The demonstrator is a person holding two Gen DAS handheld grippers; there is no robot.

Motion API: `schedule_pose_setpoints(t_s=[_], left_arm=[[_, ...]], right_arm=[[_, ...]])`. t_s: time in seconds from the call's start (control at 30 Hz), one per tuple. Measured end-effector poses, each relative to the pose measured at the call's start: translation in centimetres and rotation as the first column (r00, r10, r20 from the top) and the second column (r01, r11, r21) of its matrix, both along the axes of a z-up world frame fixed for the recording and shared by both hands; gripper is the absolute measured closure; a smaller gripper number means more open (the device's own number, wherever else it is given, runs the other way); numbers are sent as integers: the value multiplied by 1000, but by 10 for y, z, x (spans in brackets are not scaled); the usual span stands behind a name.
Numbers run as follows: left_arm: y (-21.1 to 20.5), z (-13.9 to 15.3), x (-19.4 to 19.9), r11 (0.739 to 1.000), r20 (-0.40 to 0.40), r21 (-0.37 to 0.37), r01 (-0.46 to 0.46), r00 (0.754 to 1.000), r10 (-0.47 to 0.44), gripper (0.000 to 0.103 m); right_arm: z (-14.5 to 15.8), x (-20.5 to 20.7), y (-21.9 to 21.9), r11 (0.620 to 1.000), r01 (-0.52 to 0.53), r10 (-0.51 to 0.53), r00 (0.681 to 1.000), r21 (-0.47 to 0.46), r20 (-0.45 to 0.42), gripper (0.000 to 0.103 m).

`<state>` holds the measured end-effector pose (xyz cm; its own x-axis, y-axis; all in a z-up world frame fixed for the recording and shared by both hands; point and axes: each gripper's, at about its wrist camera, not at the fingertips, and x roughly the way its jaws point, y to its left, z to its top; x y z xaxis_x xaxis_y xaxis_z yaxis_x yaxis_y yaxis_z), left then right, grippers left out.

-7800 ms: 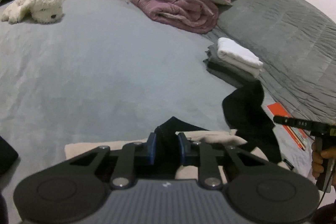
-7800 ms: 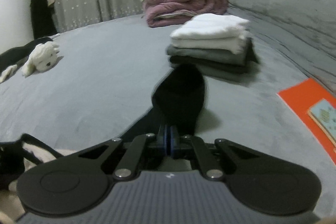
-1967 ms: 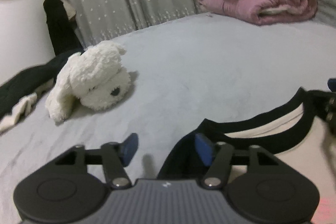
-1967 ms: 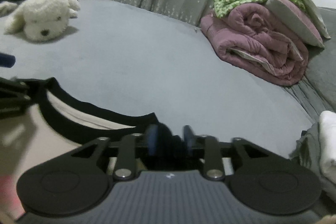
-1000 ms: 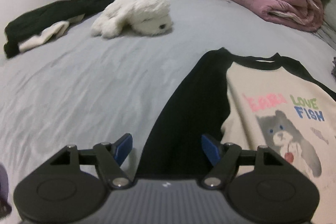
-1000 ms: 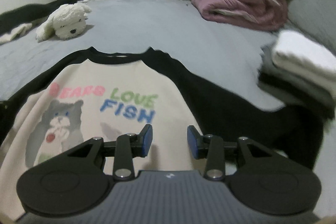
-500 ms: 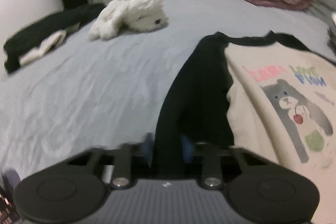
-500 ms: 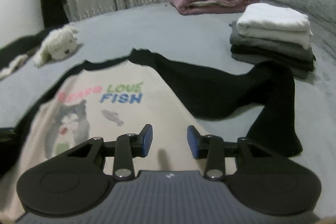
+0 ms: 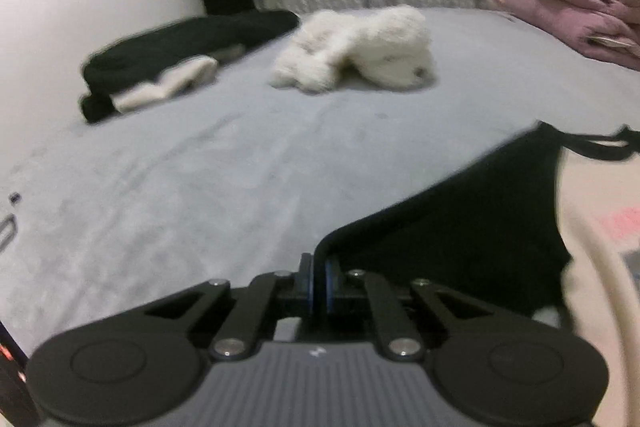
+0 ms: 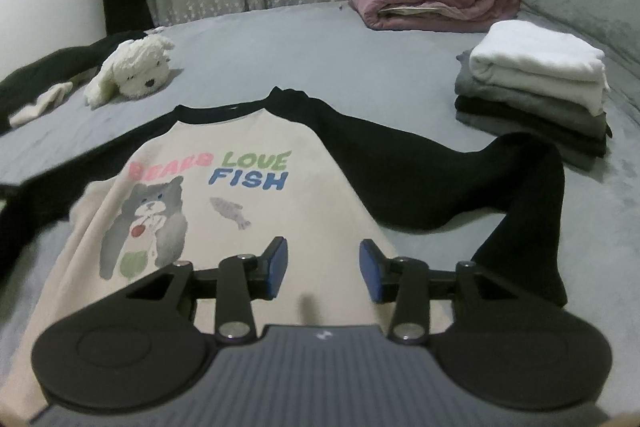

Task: Fold clothes
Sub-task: 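Grasp a black sleeve with the left tool, straighten it, then release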

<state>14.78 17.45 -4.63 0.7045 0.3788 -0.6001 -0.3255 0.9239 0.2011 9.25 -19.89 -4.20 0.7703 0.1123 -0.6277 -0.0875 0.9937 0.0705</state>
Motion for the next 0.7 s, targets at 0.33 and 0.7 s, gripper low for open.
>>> schedule_pose_setpoints(t_s=[0.33, 0.7], left_arm=[[2, 5, 42, 988, 124, 132, -76, 991, 59, 97], [-7, 12, 98, 971, 82, 238, -40, 996, 21, 97]], right_arm=[[-3, 2, -24, 1000, 21, -22, 999, -17, -28, 57], [-8, 7, -47, 999, 41, -42, 998, -34, -42, 57]])
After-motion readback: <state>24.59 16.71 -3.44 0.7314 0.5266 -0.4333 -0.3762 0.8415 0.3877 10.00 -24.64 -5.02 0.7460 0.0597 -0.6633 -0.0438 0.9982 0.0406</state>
